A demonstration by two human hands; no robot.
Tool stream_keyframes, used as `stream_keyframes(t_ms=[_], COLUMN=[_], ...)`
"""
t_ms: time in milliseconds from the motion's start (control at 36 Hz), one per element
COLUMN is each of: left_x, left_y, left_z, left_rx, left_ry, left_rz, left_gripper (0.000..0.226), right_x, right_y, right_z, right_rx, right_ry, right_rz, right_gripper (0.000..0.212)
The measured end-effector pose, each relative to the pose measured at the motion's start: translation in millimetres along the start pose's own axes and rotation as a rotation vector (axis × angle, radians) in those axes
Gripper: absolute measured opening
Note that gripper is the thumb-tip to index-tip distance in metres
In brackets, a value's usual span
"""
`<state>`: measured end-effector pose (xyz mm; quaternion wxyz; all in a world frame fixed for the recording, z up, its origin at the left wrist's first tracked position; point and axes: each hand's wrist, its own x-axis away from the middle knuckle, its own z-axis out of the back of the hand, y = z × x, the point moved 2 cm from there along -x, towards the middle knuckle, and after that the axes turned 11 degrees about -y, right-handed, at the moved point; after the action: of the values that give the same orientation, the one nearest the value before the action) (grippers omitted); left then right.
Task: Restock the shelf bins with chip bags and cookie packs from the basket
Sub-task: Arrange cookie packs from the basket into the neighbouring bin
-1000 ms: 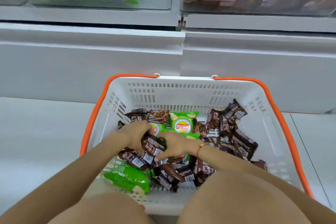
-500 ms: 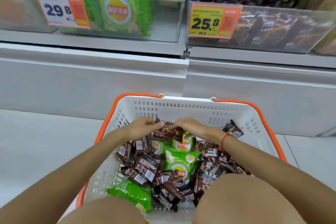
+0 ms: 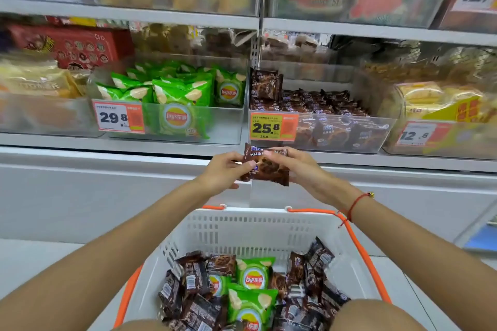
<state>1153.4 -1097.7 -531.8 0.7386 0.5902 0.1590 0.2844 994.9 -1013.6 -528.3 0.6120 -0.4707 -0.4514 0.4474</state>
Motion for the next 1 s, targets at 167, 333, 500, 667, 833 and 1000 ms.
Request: stream_keyframes(t_ms=[167, 333, 500, 667, 833, 1000], left_x=[-6.1, -31.3, -63.8, -95.9, -123.1, -125.0], left_y=[40.5, 77.2, 104.5, 107.4, 88.2, 78.4], left_z=[-1.1, 5.3, 24.4, 46.8, 53.1, 57.6], left_rx=[0.029, 0.029, 0.015, -0.228, -0.404, -0.437], left_ry=[0.063, 0.157, 0.351, 0.598, 0.47, 0.398], left_rz=[-0.109, -0.174, -0.295, -0.299, -0.257, -0.293], left_gripper=[0.018, 0.02, 0.019, 0.023, 0.041, 0.039], right_x=[5.7, -8.5, -27.9, -58.4, -100.3, -150.1], right_y=[-50.0, -87.0, -118.3, -123.2, -119.9, -116.2], right_z=[14.5, 34.7, 62.7, 94.2, 124.4, 118.4], right_rx=[0.207, 0.353, 0.389, 0.394, 0.368, 0.495], right_ry=[0.111, 0.08, 0.147, 0.201, 0.353, 0.297], right_rz=[0.217, 0.292, 0.291, 0.235, 0.177, 0.121], right_gripper=[0.055, 0.028, 0.035, 0.029, 0.036, 0.039])
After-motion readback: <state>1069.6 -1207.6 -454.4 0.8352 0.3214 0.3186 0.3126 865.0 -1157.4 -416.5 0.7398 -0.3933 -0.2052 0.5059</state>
